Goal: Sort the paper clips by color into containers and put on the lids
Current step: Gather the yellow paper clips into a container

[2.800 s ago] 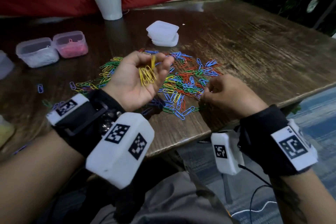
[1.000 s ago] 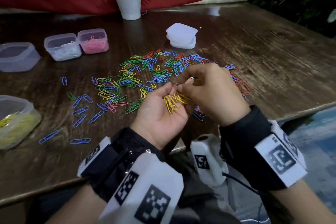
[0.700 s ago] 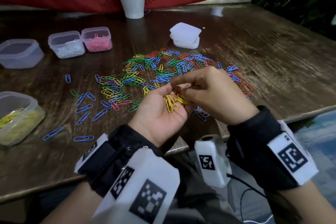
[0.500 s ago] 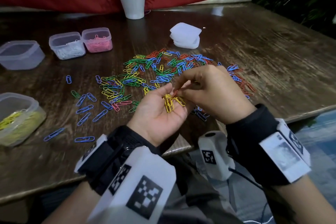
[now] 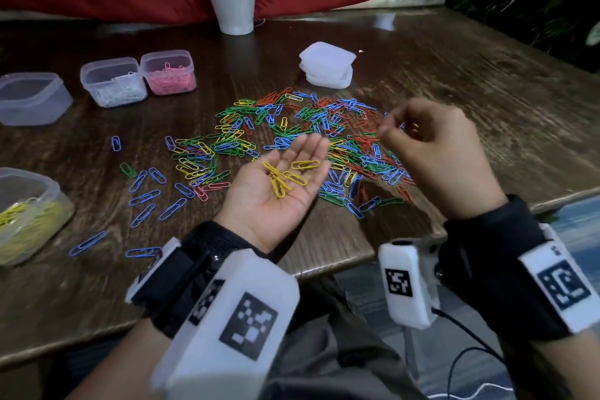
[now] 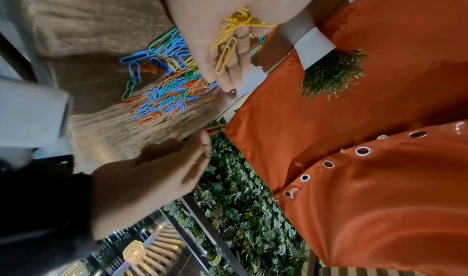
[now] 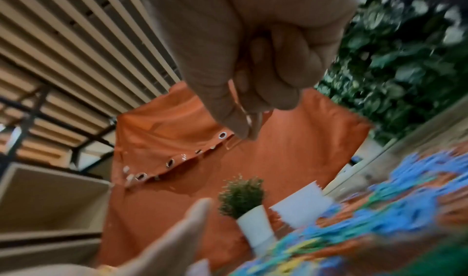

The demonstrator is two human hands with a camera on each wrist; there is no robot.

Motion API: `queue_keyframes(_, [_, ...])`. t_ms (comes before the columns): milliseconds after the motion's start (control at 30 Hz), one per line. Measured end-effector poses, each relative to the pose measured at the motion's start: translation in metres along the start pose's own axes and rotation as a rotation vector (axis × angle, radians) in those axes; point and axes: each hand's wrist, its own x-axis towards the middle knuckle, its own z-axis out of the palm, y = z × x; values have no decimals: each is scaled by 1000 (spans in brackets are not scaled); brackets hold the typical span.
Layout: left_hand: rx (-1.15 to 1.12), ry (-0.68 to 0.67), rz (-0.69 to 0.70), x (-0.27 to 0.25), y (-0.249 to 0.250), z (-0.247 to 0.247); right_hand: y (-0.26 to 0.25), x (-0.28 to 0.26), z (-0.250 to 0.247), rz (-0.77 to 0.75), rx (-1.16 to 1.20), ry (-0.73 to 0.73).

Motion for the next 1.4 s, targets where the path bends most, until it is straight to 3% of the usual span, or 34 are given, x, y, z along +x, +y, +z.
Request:
queue_keyframes(100, [-24,26,57,1,6,0,11,-1,-7,171,-265,-132])
queue_keyframes(167, [-23,35,61,1,7,2,4,-1,-8,203,-300,-170])
queue_keyframes(267, [-1,14,49,1,2,4,-24,2,-5,94,-158,-198])
queue_keyframes(333, [6,15,45,4,-2,3,-44,3,3,38,-27,-355])
queue_keyframes(400, [-3,21,21,6,-4,1,-59,3,13,-37,-54,-511])
queue_keyframes(500, [-62,8,-17,6,-2,0,-64,5,20,-175,-184,-606])
queue_keyframes(600, [-120,-13,42,3,-4,3,-57,8,15,-180,49,-569])
queue_keyframes(700, [-165,-54,44,-1,-1,4,-51,19,-5,-30,482,-312])
queue_keyframes(800, [-154,14,16,-2,20,1,-36,44,-24,6,395,-201])
queue_keyframes(867, [38,23,7,-1,38,3,-26,60,-24,-33,59,-327])
queue_keyframes(967, [501,-22,-29,-2,59,22,-19,72,-2,-125,-364,-579])
queue_keyframes(1033, [863,19,-8,1,62,39,-17,75,18,-169,-489,-681])
queue_keyframes(1133, [1616,99,83,13,53,57,-11,81,40,-167,-620,-747])
queue_keyframes(1233, [2328,63,135,30,47,63,-7,86,47,-128,-651,-752])
queue_keyframes(1300, [2520,24,218,45,47,62,-4,88,46,-122,-616,-776])
queue_keyframes(1400, [2526,-6,274,63,44,60,3,90,42,-134,-534,-795])
